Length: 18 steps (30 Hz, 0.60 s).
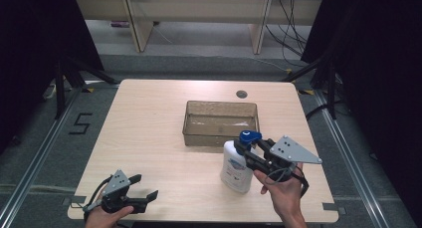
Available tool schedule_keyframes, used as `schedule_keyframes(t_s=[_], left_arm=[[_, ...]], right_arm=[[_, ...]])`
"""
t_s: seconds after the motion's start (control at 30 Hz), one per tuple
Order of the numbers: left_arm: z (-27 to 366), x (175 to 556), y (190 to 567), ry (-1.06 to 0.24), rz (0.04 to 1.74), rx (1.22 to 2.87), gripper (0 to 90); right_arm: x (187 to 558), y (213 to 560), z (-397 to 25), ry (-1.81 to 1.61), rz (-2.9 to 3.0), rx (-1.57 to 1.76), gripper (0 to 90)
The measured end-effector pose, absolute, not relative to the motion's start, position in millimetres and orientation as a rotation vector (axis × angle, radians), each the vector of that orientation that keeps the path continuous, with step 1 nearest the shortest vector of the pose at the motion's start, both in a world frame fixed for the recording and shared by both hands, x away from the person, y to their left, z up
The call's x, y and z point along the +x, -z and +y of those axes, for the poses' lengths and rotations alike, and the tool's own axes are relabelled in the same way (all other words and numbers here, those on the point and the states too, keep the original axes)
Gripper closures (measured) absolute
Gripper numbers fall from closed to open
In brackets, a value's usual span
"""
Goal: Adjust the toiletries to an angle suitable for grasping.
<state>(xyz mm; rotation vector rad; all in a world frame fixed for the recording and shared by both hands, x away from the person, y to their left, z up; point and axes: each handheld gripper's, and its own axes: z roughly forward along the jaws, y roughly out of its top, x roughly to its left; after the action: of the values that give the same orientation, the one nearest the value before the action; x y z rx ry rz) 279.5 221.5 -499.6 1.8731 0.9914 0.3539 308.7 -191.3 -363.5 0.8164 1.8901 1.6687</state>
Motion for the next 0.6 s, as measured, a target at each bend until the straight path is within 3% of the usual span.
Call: schedule_keyframes(t_s=[0.33, 0.6], left_arm=[[220.5, 279.4, 499.7, -0.338, 0.989, 1.881, 15.1], [221.3, 279.8, 498.9, -0.345, 0.991, 1.873, 15.1]], right_arm=[[315.0, 357.6, -192.1, -1.659, 1.873, 0.835, 62.3], [318.9, 333.0, -197.3, -1.694, 1.828, 0.844, 62.3]])
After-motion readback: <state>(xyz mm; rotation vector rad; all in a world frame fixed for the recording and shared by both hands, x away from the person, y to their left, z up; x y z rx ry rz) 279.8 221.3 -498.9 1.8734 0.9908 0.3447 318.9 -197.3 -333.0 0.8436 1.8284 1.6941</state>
